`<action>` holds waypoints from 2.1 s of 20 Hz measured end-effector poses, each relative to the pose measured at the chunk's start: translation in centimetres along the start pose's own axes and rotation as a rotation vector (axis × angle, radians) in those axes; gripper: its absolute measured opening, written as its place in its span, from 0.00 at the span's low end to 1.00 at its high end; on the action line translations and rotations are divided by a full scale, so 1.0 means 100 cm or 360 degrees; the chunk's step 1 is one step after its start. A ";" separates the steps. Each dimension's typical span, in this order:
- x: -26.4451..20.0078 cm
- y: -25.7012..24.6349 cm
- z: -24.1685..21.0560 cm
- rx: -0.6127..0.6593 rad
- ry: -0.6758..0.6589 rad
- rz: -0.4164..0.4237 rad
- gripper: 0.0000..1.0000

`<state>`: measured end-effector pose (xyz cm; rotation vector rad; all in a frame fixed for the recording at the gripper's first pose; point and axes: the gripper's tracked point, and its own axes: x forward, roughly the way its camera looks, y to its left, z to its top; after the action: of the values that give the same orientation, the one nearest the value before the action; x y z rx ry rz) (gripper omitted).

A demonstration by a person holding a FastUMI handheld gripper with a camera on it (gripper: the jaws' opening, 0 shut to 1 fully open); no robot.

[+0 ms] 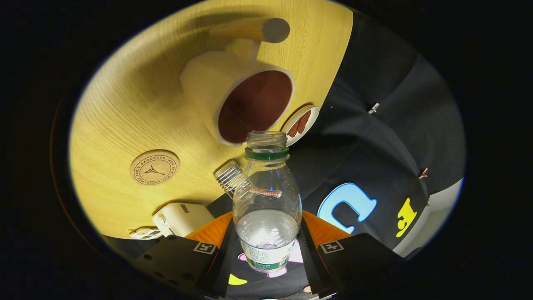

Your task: Take the bottle from table, then pour the juice into the cup, finally place the bottle on the coaster

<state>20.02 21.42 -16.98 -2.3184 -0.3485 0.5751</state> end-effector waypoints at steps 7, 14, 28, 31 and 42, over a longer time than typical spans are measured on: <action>-0.003 0.011 -0.001 0.0200 0.0031 0.0056 0.74; -0.029 0.047 0.014 0.1006 0.0094 0.0332 0.75; -0.041 0.023 -0.023 0.2513 -0.0048 0.0289 0.75; -0.034 0.017 -0.038 0.2779 -0.0107 0.0244 0.75; -0.012 0.032 -0.068 0.3525 -0.0353 0.0057 0.75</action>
<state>22.60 14.72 -14.42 -0.1246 0.2455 0.6200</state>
